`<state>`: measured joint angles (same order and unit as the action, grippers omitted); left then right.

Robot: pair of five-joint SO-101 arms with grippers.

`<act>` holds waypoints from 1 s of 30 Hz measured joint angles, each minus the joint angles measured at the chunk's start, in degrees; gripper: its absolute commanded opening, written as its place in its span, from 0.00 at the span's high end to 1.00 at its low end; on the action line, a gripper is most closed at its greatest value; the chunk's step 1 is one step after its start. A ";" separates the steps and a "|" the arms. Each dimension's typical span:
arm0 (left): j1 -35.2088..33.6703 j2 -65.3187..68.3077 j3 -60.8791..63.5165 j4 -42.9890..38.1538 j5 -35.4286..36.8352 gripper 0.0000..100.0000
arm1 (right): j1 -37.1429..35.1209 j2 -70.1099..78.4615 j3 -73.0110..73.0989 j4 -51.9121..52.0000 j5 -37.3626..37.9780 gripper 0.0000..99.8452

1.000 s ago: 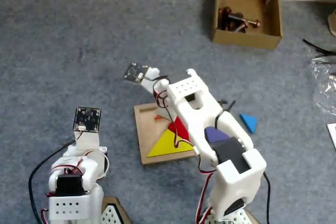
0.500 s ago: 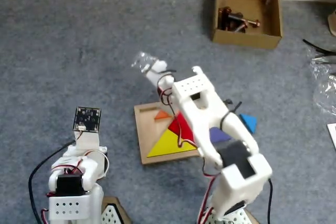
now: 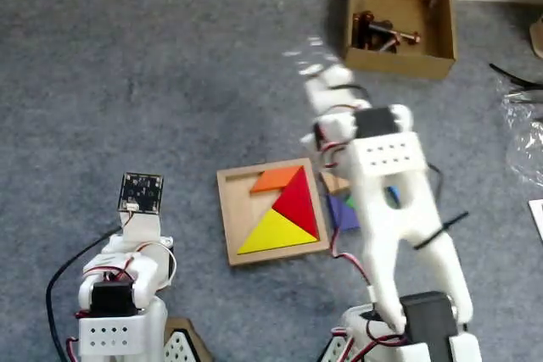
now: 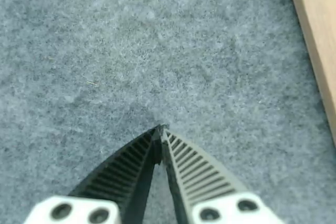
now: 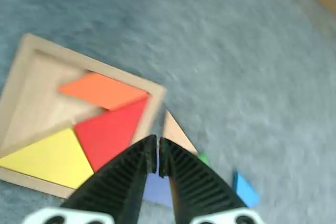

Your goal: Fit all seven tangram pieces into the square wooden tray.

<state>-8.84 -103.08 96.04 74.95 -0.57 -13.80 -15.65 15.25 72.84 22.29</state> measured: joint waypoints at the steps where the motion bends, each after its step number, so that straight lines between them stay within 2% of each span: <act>1: 0.00 0.00 0.00 0.00 0.00 0.99 | 1.67 -0.18 0.00 0.88 -1.14 1.00; 6: 0.00 0.00 0.00 0.00 0.00 0.99 | 7.12 -0.97 7.38 1.67 -6.07 1.00; 13: 0.00 0.00 0.00 0.00 0.00 0.99 | 7.38 -0.97 24.79 -10.73 -6.68 1.00; 21: 0.00 0.00 0.00 0.00 0.00 0.99 | 7.56 -0.97 25.85 -11.87 -6.68 1.00; 30: 0.00 0.00 0.00 0.00 0.00 0.99 | 10.81 -0.97 25.85 -12.04 -7.21 0.93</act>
<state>-8.84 -103.08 96.04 74.95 -0.57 -2.99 -16.62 41.10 60.79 15.08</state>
